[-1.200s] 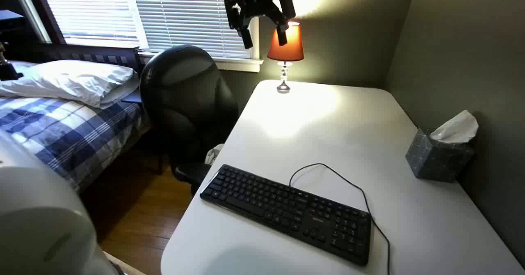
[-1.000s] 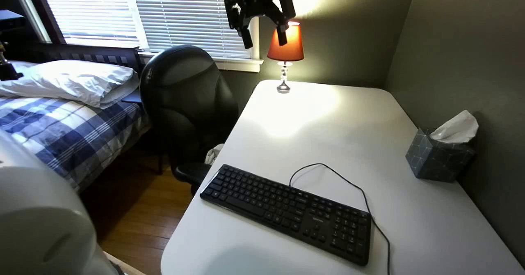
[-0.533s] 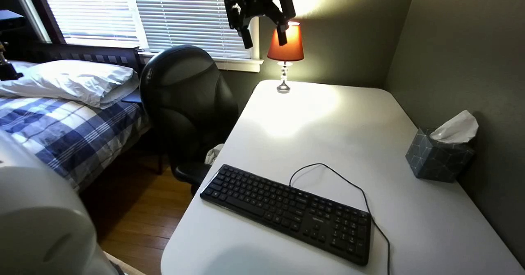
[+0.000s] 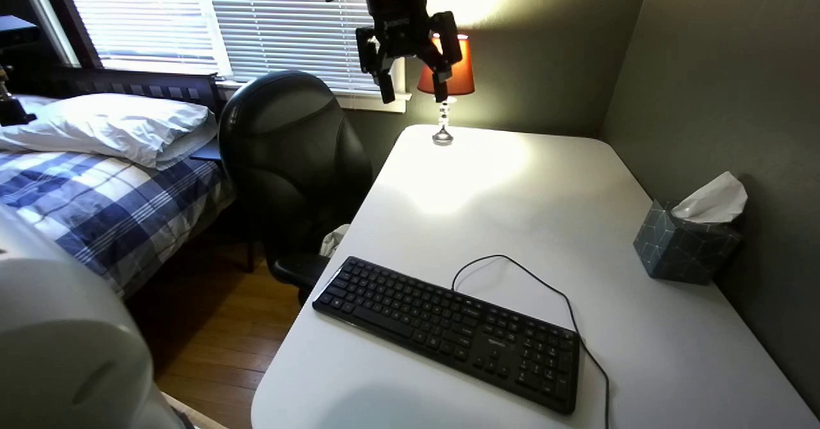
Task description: Press a key on the keyboard.
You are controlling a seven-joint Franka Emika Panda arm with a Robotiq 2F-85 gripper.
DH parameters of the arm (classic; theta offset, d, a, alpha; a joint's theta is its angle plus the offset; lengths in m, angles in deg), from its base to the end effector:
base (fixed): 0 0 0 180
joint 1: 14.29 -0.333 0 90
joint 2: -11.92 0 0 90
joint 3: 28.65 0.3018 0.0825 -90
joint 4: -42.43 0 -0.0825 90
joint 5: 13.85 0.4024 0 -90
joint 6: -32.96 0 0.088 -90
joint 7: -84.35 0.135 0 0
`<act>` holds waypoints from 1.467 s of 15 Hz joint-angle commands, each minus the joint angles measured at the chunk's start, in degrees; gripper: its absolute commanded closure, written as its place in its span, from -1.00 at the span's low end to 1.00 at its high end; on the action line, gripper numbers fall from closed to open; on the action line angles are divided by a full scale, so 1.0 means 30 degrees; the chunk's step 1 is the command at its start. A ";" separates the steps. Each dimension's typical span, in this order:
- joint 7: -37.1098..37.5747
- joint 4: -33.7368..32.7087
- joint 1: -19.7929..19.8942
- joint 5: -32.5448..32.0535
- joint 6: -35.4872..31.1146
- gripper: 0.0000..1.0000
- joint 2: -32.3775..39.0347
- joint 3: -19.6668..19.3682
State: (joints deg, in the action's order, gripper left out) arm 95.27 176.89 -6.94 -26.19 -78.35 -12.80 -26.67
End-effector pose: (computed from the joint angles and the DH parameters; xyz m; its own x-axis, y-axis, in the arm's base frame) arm 0.4439 -0.0615 0.4531 0.9773 -0.2035 0.0586 -0.2113 -0.9551 0.2079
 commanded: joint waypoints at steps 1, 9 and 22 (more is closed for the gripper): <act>0.0139 0.0643 -0.0187 0.0506 -0.0424 -1.00 0.0907 -0.0642; -0.0549 0.0955 -0.0319 0.1887 0.0196 -1.00 0.3746 -0.1482; -0.4276 0.1309 -0.0358 0.1762 -0.4599 -1.00 0.8395 -0.1831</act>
State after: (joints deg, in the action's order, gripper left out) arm 85.11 179.82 -7.21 -19.54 -87.36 10.30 -31.29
